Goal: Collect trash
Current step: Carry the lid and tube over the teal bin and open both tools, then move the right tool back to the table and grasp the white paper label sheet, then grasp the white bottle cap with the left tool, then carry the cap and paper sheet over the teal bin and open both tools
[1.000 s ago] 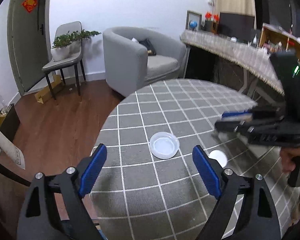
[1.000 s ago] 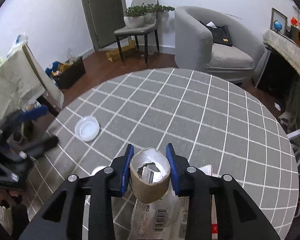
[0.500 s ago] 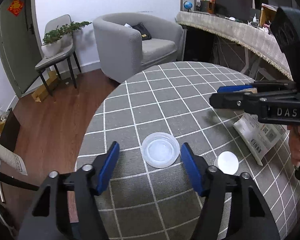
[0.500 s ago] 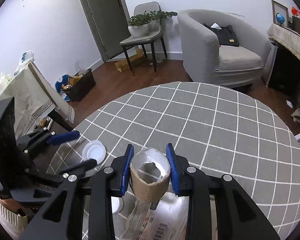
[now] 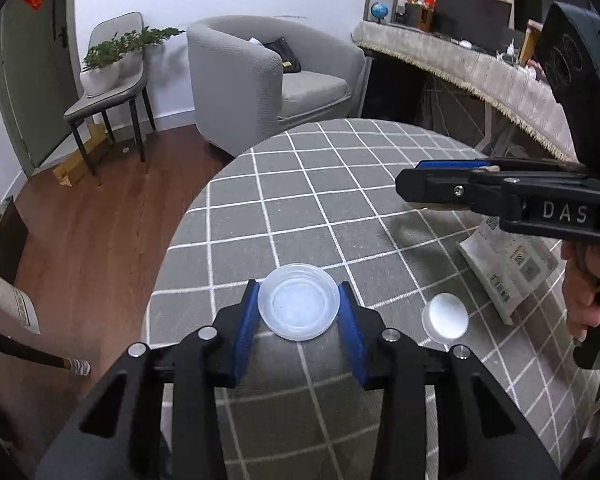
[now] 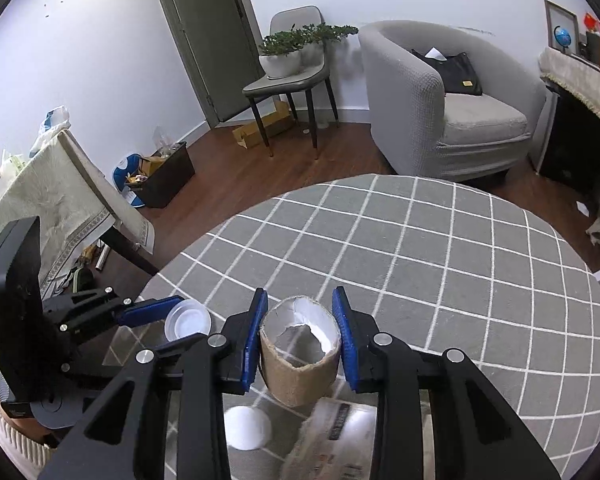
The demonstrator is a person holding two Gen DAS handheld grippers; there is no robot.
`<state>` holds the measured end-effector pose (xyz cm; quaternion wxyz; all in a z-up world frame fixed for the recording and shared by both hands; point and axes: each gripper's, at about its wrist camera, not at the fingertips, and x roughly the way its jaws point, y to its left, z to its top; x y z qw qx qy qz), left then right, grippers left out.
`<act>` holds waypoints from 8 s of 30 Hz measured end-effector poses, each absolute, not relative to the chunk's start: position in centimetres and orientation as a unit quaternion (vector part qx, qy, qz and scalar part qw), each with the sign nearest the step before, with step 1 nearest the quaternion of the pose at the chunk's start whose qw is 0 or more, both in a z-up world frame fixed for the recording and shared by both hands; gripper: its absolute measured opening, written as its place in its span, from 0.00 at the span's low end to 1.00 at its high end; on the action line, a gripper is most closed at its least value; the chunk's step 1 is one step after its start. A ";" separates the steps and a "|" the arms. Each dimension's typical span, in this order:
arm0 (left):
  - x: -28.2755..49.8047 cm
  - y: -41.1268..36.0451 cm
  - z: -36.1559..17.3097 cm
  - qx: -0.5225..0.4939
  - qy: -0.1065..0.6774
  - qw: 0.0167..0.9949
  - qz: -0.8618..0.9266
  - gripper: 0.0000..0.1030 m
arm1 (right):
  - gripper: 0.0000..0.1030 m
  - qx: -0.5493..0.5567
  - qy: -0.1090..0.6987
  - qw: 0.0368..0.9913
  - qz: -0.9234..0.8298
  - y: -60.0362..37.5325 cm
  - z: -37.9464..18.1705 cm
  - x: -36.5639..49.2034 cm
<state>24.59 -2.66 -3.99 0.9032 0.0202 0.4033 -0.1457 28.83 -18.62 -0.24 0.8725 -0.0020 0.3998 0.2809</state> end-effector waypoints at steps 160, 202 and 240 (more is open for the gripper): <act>8.0 6.7 3.7 -0.027 0.273 0.958 -0.078 0.86 | 0.77 -0.034 0.313 0.910 0.269 -11.0 1.1 14.0; 19.7 -7.1 -3.0 0.017 0.359 0.919 -0.160 0.63 | 0.08 -0.018 0.418 0.892 0.172 -23.5 -4.1 24.7; 20.2 -5.5 -2.6 0.013 0.377 0.917 -0.129 0.31 | 0.02 0.032 0.388 0.895 0.218 -23.1 -1.3 25.6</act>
